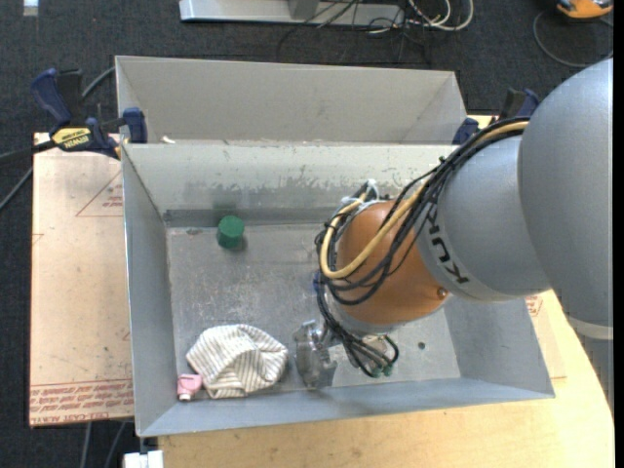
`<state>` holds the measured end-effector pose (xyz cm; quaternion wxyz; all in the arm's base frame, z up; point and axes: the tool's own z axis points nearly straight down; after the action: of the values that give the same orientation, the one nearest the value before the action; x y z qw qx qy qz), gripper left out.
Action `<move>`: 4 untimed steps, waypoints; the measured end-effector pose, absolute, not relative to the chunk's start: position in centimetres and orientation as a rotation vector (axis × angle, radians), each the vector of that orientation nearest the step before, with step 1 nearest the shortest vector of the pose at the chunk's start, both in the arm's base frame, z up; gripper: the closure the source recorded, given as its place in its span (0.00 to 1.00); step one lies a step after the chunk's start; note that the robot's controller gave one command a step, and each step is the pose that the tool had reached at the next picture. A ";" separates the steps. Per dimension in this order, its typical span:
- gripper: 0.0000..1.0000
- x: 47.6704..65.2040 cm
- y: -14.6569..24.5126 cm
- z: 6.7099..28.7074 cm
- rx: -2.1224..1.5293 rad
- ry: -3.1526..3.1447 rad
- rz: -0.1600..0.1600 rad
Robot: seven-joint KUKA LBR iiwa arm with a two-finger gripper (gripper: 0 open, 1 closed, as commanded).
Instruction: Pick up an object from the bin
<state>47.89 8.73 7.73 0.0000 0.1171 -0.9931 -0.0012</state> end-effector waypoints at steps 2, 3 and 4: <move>1.00 53.1 14.5 7.1 0.282 -3.135 -0.007; 0.00 50.0 22.1 9.6 0.195 -3.137 -0.006; 1.00 50.0 22.1 9.6 0.194 -3.138 -0.007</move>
Offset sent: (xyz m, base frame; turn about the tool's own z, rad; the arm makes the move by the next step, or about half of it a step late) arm 0.0495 0.0555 -0.0073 0.0580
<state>49.99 22.09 9.60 -0.0014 0.0617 -0.9981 -0.0022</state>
